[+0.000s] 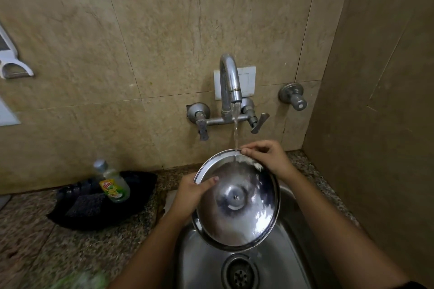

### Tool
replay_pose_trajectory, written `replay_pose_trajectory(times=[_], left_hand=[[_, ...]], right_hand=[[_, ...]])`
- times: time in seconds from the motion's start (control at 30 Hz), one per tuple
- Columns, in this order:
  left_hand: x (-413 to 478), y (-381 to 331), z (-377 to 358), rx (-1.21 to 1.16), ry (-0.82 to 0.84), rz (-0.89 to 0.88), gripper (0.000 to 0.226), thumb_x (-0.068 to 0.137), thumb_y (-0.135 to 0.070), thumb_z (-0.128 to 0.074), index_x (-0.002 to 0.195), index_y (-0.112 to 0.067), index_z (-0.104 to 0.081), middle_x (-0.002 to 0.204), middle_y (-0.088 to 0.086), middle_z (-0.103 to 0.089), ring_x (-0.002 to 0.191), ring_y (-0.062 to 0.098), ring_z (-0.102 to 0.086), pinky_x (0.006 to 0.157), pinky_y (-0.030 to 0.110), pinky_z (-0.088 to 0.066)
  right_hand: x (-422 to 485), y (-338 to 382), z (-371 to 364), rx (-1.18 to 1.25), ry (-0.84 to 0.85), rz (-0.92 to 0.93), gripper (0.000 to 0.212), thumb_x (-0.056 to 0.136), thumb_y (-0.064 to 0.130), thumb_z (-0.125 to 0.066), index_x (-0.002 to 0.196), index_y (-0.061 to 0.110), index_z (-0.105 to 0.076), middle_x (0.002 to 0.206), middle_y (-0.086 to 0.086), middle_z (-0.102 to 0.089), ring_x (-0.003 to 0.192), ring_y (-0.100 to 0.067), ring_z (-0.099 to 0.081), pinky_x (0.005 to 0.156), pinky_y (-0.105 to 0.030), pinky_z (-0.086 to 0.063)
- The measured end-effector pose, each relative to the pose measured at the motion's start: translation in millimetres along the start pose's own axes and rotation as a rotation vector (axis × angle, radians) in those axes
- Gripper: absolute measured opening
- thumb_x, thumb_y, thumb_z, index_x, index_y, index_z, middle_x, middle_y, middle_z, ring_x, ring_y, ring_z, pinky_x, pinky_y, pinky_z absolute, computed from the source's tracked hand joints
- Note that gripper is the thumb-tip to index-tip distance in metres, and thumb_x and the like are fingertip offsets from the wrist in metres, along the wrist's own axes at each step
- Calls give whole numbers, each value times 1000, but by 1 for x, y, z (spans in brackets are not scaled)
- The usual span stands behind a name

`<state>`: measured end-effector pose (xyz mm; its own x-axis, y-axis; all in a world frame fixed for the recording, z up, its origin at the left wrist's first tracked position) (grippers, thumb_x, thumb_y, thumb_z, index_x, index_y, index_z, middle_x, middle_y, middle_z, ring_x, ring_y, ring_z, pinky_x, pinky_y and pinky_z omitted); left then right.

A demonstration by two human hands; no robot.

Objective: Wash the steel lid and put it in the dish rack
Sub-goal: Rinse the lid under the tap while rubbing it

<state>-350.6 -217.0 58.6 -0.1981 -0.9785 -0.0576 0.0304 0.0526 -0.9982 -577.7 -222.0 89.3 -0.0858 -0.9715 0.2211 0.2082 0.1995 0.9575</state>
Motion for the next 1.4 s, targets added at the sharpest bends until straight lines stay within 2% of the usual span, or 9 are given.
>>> replay_pose_trajectory(times=[0.17, 0.33, 0.53, 0.63, 0.83, 1.0, 1.1, 1.27, 1.4], left_hand=[[-2, -5, -2, 17, 9, -23, 9, 79, -10, -74, 85, -16, -76, 87, 9, -78, 79, 20, -74, 69, 27, -58], [-8, -4, -10, 62, 30, -54, 10, 80, -9, -73, 90, -10, -76, 90, 19, -76, 86, 35, -73, 80, 45, -56], [-16, 7, -3, -85, -124, -37, 12, 80, -7, -72, 86, -16, -77, 88, 9, -78, 85, 23, -74, 78, 35, -58], [-16, 3, 1, -113, -61, -9, 11, 83, -7, -68, 89, -13, -76, 87, 8, -78, 82, 21, -74, 71, 27, -58], [2, -27, -7, 103, 271, 28, 20, 81, -14, -72, 100, -7, -75, 96, 14, -77, 84, 23, -72, 79, 32, -56], [2, -25, -8, -2, 188, 22, 14, 84, -12, -68, 96, -8, -75, 88, 11, -77, 80, 24, -71, 73, 29, -57], [-1, -17, -4, -28, 100, 46, 16, 85, -16, -68, 97, -7, -75, 93, 16, -77, 88, 34, -72, 80, 41, -58], [-1, -17, -8, -32, 83, 19, 19, 85, -16, -68, 99, -5, -75, 99, 22, -75, 97, 42, -68, 90, 51, -53], [-4, -15, -10, -22, 97, -38, 14, 85, -14, -68, 95, -12, -77, 95, 16, -77, 92, 33, -72, 87, 44, -55]], right_hand=[[1, 20, -19, -78, 131, 97, 19, 81, 10, -71, 99, 18, -74, 95, 7, -74, 96, -8, -68, 89, -26, -52], [0, 37, -45, -385, 350, 239, 20, 83, 21, -71, 102, 18, -74, 87, 17, -70, 85, 3, -65, 76, -17, -50], [-6, 7, 0, 51, -1, -8, 15, 80, 14, -72, 94, 10, -73, 86, -1, -73, 83, -18, -69, 75, -23, -55], [-8, -2, 5, 177, -58, -74, 13, 80, 13, -71, 91, 7, -72, 79, 0, -74, 77, -18, -68, 70, -25, -56], [5, 26, -32, -89, 260, 45, 12, 78, 5, -73, 89, 1, -74, 74, 6, -72, 71, -3, -66, 69, -16, -50], [9, 26, -25, -55, 201, 2, 11, 76, 8, -76, 86, 3, -74, 77, -14, -71, 70, -20, -63, 67, -23, -53], [5, 18, -6, -2, 77, -95, 15, 77, 9, -75, 90, 3, -73, 86, -13, -74, 78, -20, -68, 76, -31, -56], [8, 30, -27, -97, 209, 14, 13, 78, 5, -74, 91, 5, -74, 75, 2, -71, 71, -4, -66, 70, -19, -51], [8, 37, -39, -186, 302, 76, 18, 78, 10, -75, 95, 4, -74, 73, 14, -71, 73, 4, -65, 72, -14, -49]])
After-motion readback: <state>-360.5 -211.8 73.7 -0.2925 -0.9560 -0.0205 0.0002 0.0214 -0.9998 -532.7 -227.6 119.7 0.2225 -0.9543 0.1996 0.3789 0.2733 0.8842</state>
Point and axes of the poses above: each hand's wrist, its own x-axis towards the middle knuckle, its own z-axis out of the back of the hand, y = z × x, the point moved 1 cm from there along x, towards the middle knuckle
